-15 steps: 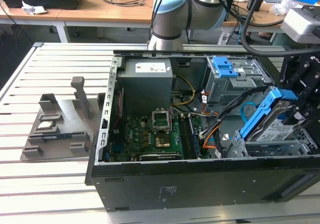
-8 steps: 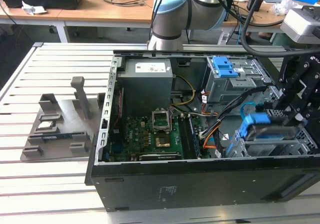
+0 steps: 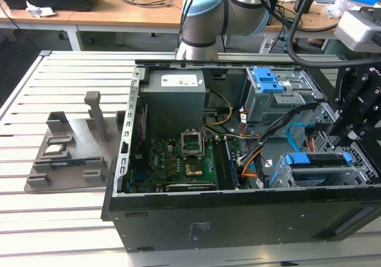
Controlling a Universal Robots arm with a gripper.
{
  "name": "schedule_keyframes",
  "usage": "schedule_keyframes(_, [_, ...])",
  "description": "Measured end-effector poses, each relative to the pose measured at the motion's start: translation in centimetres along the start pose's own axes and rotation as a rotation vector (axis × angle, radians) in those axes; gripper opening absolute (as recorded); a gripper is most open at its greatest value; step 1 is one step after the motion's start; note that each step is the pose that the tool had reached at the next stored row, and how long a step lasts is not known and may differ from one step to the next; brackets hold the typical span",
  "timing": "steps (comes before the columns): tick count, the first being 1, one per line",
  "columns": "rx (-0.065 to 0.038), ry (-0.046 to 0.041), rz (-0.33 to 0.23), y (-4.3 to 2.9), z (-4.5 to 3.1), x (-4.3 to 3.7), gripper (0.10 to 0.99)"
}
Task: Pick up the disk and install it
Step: 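Insert the disk into the insertion slot, then insert the first disk wire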
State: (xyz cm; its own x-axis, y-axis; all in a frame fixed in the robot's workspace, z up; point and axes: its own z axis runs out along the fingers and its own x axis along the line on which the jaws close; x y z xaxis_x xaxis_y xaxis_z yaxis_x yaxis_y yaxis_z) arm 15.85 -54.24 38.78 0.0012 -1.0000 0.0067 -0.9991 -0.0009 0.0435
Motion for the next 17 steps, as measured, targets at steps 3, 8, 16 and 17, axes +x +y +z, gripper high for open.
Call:
schedule_keyframes(3, [0.000,0.0000,0.000,0.00,0.01,0.00,0.114])
schedule_keyframes(8, [0.000,0.0000,0.000,0.00,0.04,0.00,0.106])
schedule_keyframes(16, [0.000,0.0005,0.000,-0.61,0.18,-2.15,0.106])
schedule_keyframes(17, [0.000,0.0003,0.000,-0.67,0.30,-2.41,0.106])
